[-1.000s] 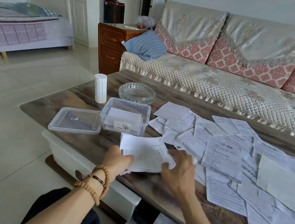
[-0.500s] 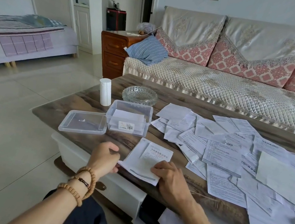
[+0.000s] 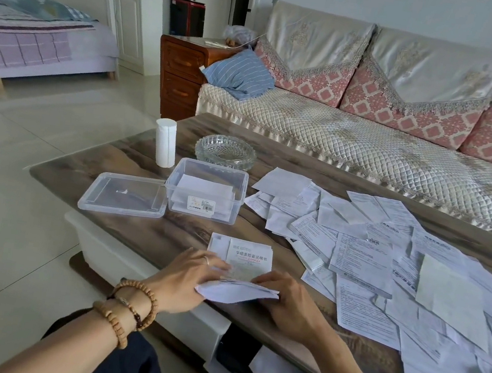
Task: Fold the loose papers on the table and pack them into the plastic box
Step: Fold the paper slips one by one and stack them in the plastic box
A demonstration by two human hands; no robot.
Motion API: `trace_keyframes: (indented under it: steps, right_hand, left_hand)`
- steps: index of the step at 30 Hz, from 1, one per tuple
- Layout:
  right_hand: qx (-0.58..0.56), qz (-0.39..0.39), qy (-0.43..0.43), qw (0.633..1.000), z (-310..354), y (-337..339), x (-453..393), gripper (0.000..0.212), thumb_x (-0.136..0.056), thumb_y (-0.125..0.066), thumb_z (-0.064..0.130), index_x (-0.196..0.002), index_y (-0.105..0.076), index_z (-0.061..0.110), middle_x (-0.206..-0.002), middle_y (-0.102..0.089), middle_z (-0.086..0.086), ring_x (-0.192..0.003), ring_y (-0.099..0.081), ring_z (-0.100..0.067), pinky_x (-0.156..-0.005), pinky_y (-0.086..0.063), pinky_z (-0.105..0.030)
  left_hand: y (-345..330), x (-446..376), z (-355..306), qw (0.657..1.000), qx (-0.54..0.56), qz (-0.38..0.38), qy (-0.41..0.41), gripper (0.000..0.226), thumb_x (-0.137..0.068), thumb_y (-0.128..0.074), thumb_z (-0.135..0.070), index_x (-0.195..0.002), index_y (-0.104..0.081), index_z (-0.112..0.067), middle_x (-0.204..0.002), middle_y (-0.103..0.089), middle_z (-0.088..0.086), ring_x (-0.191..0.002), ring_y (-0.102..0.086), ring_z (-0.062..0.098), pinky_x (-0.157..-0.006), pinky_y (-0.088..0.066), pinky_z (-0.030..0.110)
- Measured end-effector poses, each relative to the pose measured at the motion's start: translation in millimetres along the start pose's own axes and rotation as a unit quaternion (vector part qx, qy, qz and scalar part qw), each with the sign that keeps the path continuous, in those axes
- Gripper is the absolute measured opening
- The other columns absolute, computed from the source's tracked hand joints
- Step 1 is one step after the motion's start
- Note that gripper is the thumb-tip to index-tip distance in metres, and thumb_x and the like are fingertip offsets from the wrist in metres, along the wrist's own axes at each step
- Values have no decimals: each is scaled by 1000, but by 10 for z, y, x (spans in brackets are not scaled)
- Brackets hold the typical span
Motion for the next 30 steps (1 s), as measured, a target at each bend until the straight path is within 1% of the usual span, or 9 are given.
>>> trace_keyframes:
  steps: [2, 5, 7, 10, 12, 14, 15, 20, 30]
  right_hand:
    - [-36, -9, -51, 998, -13, 99, 23, 16, -88, -58, 31, -91, -73, 26, -88, -69, 15, -80, -63, -3, -73, -51, -27]
    - [-76, -39, -111, 990, -66, 176, 15, 32, -95, -56, 40, -75, -65, 16, -62, -56, 11, -58, -47, -4, -60, -41, -25]
    - [-58, -84, -173, 980, -186, 194, -37, 41, -95, -52, 44, -78, -60, 7, -66, -55, 5, -62, -49, -12, -60, -38, -30]
    - [20, -167, -260, 951, -258, 218, -117, 34, -92, -47, 42, -92, -63, 12, -87, -67, -8, -86, -62, -31, -71, -43, -34]
    - [52, -189, -284, 939, -211, 199, -183, 27, -91, -46, 32, -96, -62, 11, -95, -68, -12, -94, -61, -36, -75, -43, -36]
    - [75, -174, -298, 936, -210, 185, -244, 26, -93, -46, 29, -97, -60, 7, -100, -67, -15, -98, -60, -37, -77, -45, -37]
    - [87, -161, -299, 937, -223, 182, -285, 28, -95, -46, 29, -101, -59, 6, -104, -66, -16, -101, -60, -37, -79, -46, -37]
    - [116, -97, -292, 944, -296, 182, -467, 34, -101, -41, 31, -115, -57, 5, -118, -63, -16, -113, -57, -36, -85, -46, -37]
    - [86, -35, -326, 941, -477, 173, -650, 32, -99, -41, 30, -109, -57, 5, -111, -63, -15, -102, -61, -33, -86, -51, -38]
  left_hand:
    - [105, -31, -6, 999, 28, -36, 1, 25, -96, -54, -27, -116, -68, -26, -114, -55, -22, -117, -47, 12, -102, -39, 35]
    - [105, -60, 169, 983, 141, -3, 121, 29, -94, -52, -47, -89, -65, -22, -90, -58, -15, -99, -58, 18, -89, -47, 36]
    - [28, -90, 300, 962, 186, 30, 196, 34, -91, -49, -57, -97, -63, -27, -98, -65, -3, -97, -60, 20, -87, -51, 36]
    - [35, -193, 342, 951, 176, 44, 251, 43, -90, -52, -54, -117, -57, -21, -110, -64, 1, -100, -62, 20, -91, -51, 36]
    - [108, -287, 324, 952, 149, 22, 265, 33, -90, -57, -45, -104, -56, -15, -104, -64, 3, -94, -62, 21, -86, -51, 32]
    - [219, -324, 302, 954, 102, -12, 280, 26, -88, -61, -42, -84, -52, -17, -92, -60, 2, -84, -58, 22, -74, -47, 28]
    - [253, -331, 327, 953, 82, -26, 290, 27, -87, -61, -43, -84, -54, -17, -90, -60, 2, -81, -56, 22, -70, -44, 28]
    - [316, -345, 482, 941, 9, -66, 331, 41, -93, -54, -47, -113, -60, -13, -112, -66, 7, -100, -64, 27, -77, -51, 34]
    - [326, -416, 582, 939, -13, -74, 336, 41, -92, -57, -49, -113, -61, -14, -110, -67, 5, -98, -65, 24, -78, -53, 35]
Point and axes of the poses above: each hand's wrist, its own x-axis away from the middle knuckle, its own y-axis out of the back of the hand, z = x × y, the point moved 10 cm from there along -x, towards the middle knuckle
